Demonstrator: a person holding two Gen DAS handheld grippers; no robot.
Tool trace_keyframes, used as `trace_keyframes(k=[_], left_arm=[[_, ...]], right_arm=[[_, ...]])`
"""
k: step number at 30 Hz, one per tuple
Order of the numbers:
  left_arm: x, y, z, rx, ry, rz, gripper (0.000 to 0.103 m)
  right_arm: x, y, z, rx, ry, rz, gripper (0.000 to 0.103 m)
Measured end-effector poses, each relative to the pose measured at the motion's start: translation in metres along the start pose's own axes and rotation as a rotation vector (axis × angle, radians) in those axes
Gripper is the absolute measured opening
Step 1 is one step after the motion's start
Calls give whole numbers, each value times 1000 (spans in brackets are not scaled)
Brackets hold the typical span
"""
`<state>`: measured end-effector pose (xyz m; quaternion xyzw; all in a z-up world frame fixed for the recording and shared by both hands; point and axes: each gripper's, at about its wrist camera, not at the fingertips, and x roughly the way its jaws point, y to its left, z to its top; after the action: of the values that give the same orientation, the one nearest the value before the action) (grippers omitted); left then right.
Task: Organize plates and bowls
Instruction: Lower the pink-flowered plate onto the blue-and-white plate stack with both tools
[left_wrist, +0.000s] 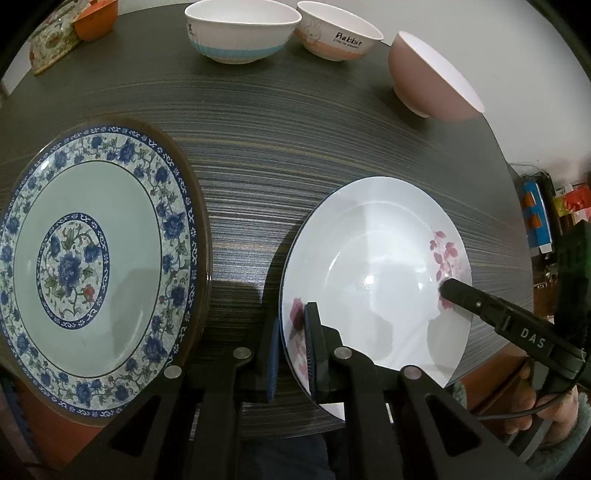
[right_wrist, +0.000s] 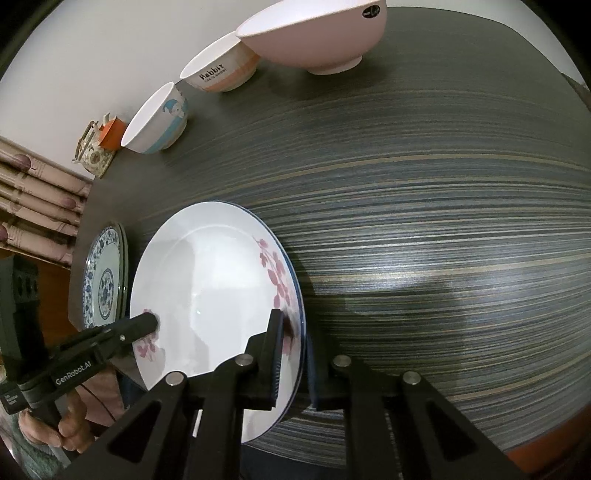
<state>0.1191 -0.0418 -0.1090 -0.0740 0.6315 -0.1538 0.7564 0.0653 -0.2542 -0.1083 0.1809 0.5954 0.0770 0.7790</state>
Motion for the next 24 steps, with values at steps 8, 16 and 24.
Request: trace_keyframes(k=[8, 16, 24], left_arm=[[-8, -2, -1, 0, -26, -3, 9], [-23, 5, -2, -22, -57, -2, 9], [-50, 26, 0, -58, -101, 3, 9]], right_arm=[[-6, 6, 3, -4, -20, 3, 11], [-15, 20, 10, -25, -42, 7, 11], [-21, 49, 19, -61, -53, 25, 11]])
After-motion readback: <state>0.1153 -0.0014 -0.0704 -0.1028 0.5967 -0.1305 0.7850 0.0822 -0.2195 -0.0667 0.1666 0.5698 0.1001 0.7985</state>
